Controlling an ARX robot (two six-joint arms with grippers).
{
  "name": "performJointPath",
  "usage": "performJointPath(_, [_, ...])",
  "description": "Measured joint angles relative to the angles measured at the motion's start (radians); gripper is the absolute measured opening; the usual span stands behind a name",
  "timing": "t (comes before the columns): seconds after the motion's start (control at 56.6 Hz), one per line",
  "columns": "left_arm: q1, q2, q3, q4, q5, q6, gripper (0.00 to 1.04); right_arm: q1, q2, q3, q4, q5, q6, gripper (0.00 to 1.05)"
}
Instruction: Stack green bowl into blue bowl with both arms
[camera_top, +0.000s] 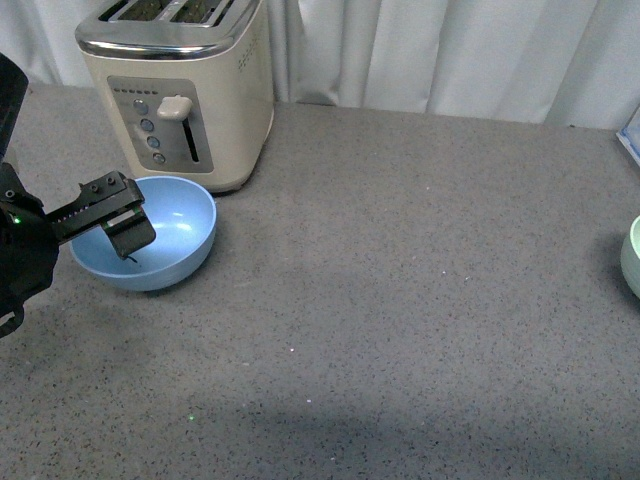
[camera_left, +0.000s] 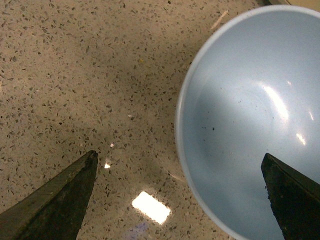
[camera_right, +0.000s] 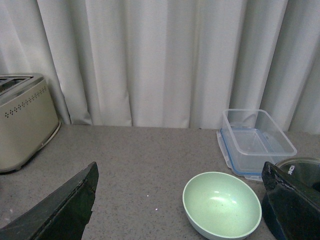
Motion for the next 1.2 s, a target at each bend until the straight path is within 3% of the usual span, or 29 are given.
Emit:
performJointPath(0.848, [0.04, 0.097, 0.074, -0.014, -0.017, -0.033, 0.98, 0.0, 0.0, 0.0, 0.0, 0.0, 0.0, 0.96])
performJointPath(1.007, [0.032, 0.1, 0.072, 0.022, -0.02, -0.006, 0.77, 0.0, 0.0, 0.0, 0.0, 0.0, 0.0, 0.96])
performJointPath(1.201, [0.028, 0.103, 0.069, 0.029, -0.01, -0.006, 0.42, 0.0, 0.0, 0.0, 0.0, 0.0, 0.0, 0.96])
